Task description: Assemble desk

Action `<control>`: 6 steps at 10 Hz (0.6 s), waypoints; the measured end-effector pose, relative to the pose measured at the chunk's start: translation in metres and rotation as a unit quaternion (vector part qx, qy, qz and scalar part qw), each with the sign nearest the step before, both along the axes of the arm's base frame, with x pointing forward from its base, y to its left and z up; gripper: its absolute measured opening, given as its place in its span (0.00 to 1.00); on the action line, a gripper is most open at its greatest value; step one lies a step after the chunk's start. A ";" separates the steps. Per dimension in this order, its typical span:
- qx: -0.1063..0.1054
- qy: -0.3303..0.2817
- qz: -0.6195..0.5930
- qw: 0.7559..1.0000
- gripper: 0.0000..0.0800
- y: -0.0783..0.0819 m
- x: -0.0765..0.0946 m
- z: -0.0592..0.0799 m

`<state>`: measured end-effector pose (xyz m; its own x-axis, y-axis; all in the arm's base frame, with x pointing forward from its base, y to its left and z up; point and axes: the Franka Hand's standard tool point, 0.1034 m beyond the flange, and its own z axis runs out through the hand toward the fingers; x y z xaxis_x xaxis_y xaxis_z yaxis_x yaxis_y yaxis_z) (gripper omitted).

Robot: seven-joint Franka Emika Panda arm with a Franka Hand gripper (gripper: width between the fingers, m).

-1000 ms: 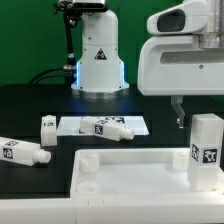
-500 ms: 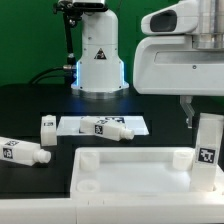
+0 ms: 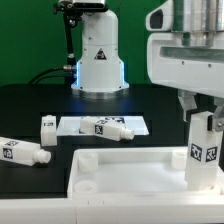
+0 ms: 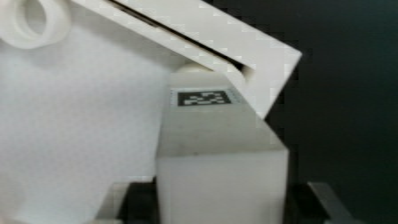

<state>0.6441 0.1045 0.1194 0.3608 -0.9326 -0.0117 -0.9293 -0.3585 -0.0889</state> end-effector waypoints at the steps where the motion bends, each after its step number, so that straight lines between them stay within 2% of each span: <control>1: 0.003 0.002 -0.027 1.000 0.36 0.001 -0.001 -0.001; 2: 0.011 0.003 -0.077 0.997 0.36 0.001 -0.001 -0.001; 3: 0.033 0.005 -0.174 0.984 0.36 0.001 -0.002 -0.002; 4: 0.045 0.006 -0.235 0.971 0.36 0.004 -0.001 -0.002; 6: 0.057 0.009 -0.306 0.950 0.36 0.005 0.000 -0.001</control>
Offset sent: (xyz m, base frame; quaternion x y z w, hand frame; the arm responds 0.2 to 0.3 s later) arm -0.0018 0.0034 -0.0047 0.0449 -0.0181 0.3971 0.9165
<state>0.6437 0.1090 0.1180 -0.2493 -0.9601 -0.1268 -0.9625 0.2601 -0.0769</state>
